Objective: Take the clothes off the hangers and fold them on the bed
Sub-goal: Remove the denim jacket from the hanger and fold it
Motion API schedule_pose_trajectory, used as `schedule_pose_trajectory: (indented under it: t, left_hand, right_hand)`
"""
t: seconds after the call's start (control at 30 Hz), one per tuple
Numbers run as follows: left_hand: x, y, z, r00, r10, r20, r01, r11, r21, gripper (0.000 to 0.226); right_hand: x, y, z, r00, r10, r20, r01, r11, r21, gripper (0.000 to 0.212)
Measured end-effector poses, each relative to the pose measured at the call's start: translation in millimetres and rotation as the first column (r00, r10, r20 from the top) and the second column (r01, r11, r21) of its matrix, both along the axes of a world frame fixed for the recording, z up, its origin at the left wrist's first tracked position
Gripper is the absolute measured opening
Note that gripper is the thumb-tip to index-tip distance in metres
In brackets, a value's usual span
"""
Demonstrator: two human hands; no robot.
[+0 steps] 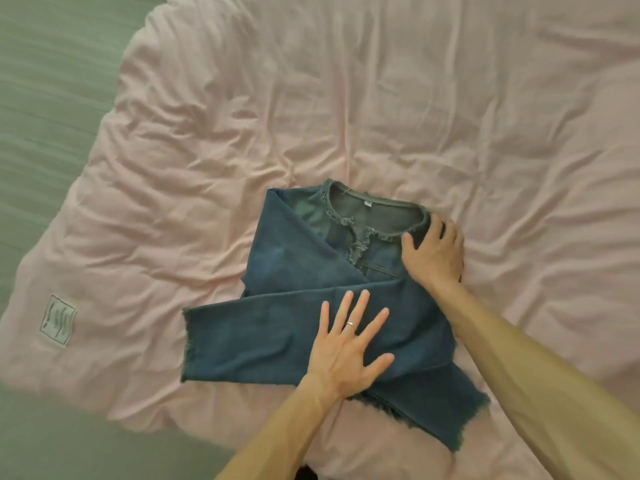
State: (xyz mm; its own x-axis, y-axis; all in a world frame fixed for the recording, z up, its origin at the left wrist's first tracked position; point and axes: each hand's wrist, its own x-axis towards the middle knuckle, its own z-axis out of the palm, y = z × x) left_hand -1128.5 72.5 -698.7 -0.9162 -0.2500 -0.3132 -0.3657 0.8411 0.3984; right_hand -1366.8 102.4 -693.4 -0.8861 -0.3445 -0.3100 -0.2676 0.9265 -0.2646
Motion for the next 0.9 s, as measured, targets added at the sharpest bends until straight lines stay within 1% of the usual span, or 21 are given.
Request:
schedule_pose_trajectory:
  t: [0.07,0.13,0.17,0.2,0.23,0.27,0.3,0.33,0.37,0.43,0.5,0.53,0.57,0.6,0.63,0.67,0.7,0.73,0.77,0.83,0.9]
  left_hand:
    - [3,33,-1,0.992,-0.125,0.023,0.124,0.992,0.017,0.089]
    - [7,63,-7,0.959,-0.259,0.118,0.26,0.966,0.012,0.11]
    - [7,73,-8,0.943,-0.287,0.171,0.291,0.957,-0.003,0.117]
    - [7,82,-9,0.936,-0.276,0.218,0.29,0.956,-0.034,0.121]
    - [5,88,-7,0.934,-0.249,0.257,0.275,0.959,-0.068,0.121]
    - [4,90,-6,0.933,-0.225,0.28,0.263,0.959,-0.105,0.118]
    - [2,95,-4,0.93,-0.21,0.302,0.261,0.955,-0.141,0.115]
    - [1,97,-2,0.925,-0.2,0.324,0.264,0.949,-0.171,0.113]
    - [1,98,1,0.921,-0.18,0.346,0.259,0.946,-0.195,0.113]
    - [1,105,9,0.913,-0.143,0.383,0.234,0.951,-0.201,0.11]
    - [3,110,10,0.947,-0.16,0.279,0.225,0.949,-0.22,0.091]
    - [5,109,9,0.965,-0.162,0.204,0.211,0.946,-0.245,0.079]
    - [4,106,11,0.978,-0.156,0.139,0.188,0.949,-0.253,0.068]
    - [4,101,13,0.988,-0.13,0.082,0.146,0.961,-0.236,0.057]
    - [4,94,17,0.997,-0.065,0.047,0.072,0.981,-0.182,0.047]
    - [5,86,25,0.999,0.041,0.015,-0.039,0.994,-0.098,0.039]
    - [6,76,33,0.984,0.178,-0.004,-0.178,0.984,-0.003,0.036]
    - [12,64,41,0.947,0.32,-0.001,-0.319,0.943,0.097,0.036]
    - [18,52,51,0.893,0.45,0.029,-0.445,0.87,0.213,0.036]
    - [32,31,67,0.725,0.687,0.043,-0.629,0.636,0.448,0.028]
    - [55,7,73,0.495,0.867,0.055,-0.74,0.387,0.551,0.014]
  right_hand:
    - [2,28,6,0.987,-0.152,0.06,0.155,0.987,-0.052,0.077]
    - [0,57,10,0.954,-0.25,0.165,0.272,0.954,-0.124,0.08]
    - [-3,68,8,0.927,-0.286,0.243,0.325,0.935,-0.14,0.081]
    - [-6,79,8,0.893,-0.318,0.319,0.375,0.917,-0.138,0.079]
    - [-10,88,8,0.858,-0.333,0.391,0.41,0.903,-0.13,0.071]
    - [-14,93,8,0.819,-0.331,0.468,0.439,0.888,-0.14,0.059]
    - [-16,101,10,0.768,-0.315,0.558,0.473,0.866,-0.161,0.046]
    - [-18,104,11,0.712,-0.294,0.638,0.506,0.844,-0.177,0.039]
    - [-18,105,13,0.654,-0.268,0.707,0.534,0.826,-0.181,0.038]
    - [-18,105,14,0.518,-0.228,0.825,0.614,0.77,-0.173,0.047]
    - [-17,102,14,0.383,-0.193,0.903,0.704,0.693,-0.151,0.058]
    - [-16,99,16,0.355,-0.192,0.915,0.72,0.68,-0.137,0.06]
    - [-15,97,18,0.365,-0.211,0.907,0.72,0.681,-0.131,0.056]
    - [-12,92,22,0.411,-0.237,0.881,0.712,0.686,-0.148,0.044]
    - [-10,86,28,0.463,-0.261,0.847,0.709,0.683,-0.177,0.032]
    - [-8,79,33,0.496,-0.277,0.823,0.719,0.662,-0.211,0.023]
    - [-5,69,41,0.514,-0.277,0.812,0.732,0.634,-0.248,0.018]
    - [1,55,49,0.53,-0.259,0.808,0.738,0.611,-0.287,0.016]
    - [7,40,58,0.545,-0.234,0.805,0.737,0.591,-0.328,0.014]
    - [17,6,73,0.582,-0.177,0.794,0.705,0.596,-0.384,0.009]
    - [32,-38,82,0.633,-0.104,0.767,0.642,0.624,-0.445,0.013]
